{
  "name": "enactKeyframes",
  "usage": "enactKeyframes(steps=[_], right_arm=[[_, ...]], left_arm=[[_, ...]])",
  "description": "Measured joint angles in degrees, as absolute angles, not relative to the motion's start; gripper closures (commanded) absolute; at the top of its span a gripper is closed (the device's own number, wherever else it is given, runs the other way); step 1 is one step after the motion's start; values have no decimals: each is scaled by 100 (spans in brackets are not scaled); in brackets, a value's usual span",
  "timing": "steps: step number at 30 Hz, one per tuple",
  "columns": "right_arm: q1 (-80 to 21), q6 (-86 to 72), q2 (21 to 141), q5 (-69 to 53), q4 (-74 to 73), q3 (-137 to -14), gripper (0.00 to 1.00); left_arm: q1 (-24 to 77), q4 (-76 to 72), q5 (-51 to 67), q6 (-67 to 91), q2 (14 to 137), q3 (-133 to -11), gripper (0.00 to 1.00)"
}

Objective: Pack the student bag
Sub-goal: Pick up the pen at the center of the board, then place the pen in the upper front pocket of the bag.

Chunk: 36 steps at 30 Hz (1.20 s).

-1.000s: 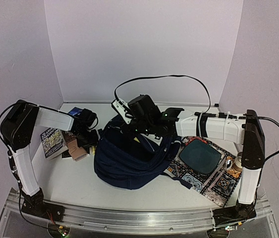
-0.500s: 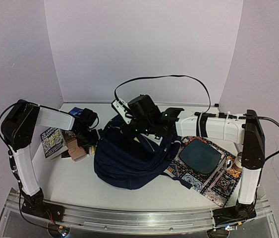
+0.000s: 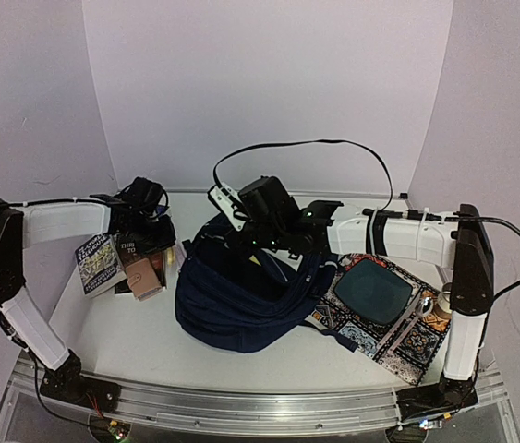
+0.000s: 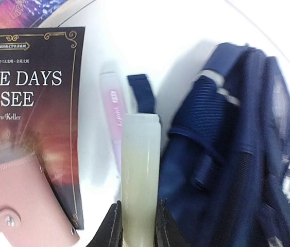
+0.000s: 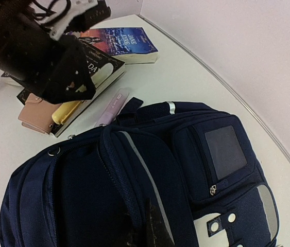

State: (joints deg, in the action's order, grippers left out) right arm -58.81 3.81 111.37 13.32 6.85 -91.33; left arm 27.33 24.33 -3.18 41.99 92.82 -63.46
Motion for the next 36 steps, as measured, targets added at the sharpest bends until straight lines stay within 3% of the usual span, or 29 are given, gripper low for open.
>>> enactKeyframes(steps=[10,17,27,36], right_arm=[[-5881,314,11139,1324,671,-9171,100],[-5878,276,11158,1313,549,-9293,100],[-5874,98,11198,1215,467,-9397,100],[-5874,-190,11251,994,459,-9439,100]], left_arm=[[2866,2212,548,4806,7726,-5409,100],[3799,1494,950,5576,7044,-4752,100],[4821,232,966,6522,7230,-4477,100],[4923,-458,268,7153,7872,-4506,100]])
